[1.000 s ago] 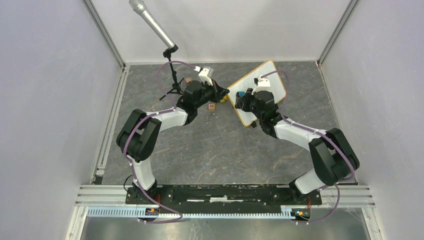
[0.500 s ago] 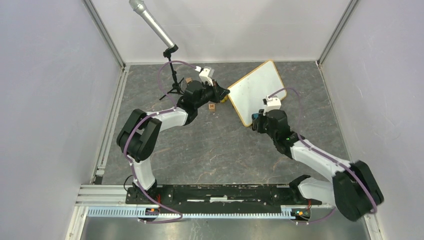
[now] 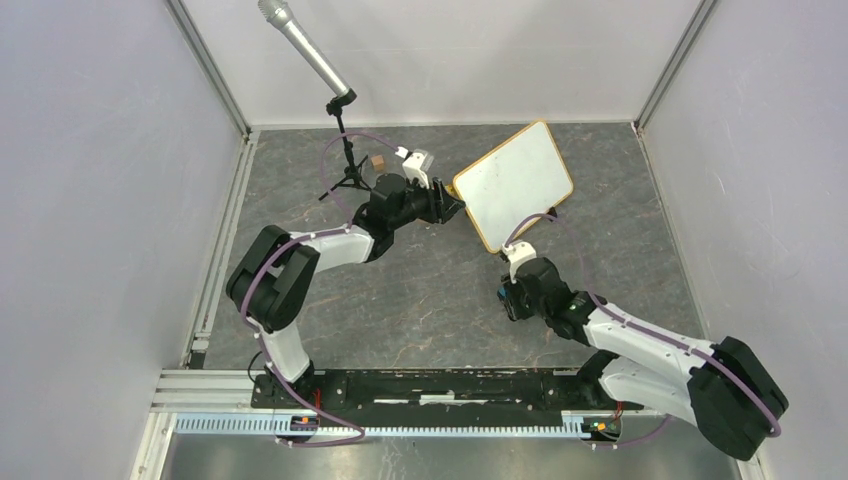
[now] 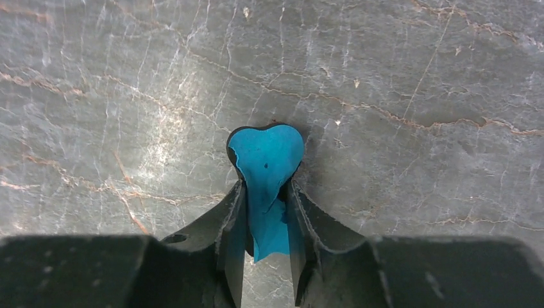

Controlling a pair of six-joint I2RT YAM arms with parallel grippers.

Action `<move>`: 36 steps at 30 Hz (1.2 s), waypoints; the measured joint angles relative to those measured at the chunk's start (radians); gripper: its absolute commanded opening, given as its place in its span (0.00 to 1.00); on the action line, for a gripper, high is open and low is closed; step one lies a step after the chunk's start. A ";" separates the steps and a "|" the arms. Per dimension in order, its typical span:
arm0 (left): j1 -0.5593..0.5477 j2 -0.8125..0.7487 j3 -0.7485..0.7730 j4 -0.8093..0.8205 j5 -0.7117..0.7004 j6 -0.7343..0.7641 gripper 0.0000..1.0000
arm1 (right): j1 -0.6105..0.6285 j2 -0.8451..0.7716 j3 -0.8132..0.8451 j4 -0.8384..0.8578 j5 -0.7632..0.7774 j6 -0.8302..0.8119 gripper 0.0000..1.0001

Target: Erase the whiteboard

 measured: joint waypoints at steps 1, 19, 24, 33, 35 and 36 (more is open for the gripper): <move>0.000 -0.006 -0.002 -0.001 -0.001 0.002 0.58 | 0.023 0.010 0.008 -0.011 0.020 -0.004 0.39; 0.001 -0.150 -0.082 0.000 -0.064 0.092 0.64 | 0.172 0.021 0.121 -0.187 0.117 -0.018 0.98; 0.001 -0.208 -0.139 -0.001 -0.088 0.092 0.98 | 0.172 -0.070 0.136 -0.211 0.123 -0.022 0.98; 0.026 -0.681 -0.245 -0.321 -0.222 0.076 1.00 | 0.172 -0.415 0.110 -0.175 0.140 -0.048 0.98; 0.030 -0.839 -0.241 -0.426 -0.245 0.069 1.00 | 0.172 -0.480 0.110 -0.158 0.158 -0.067 0.98; 0.031 -0.904 -0.231 -0.480 -0.259 0.069 1.00 | 0.172 -0.507 0.111 -0.151 0.169 -0.078 0.98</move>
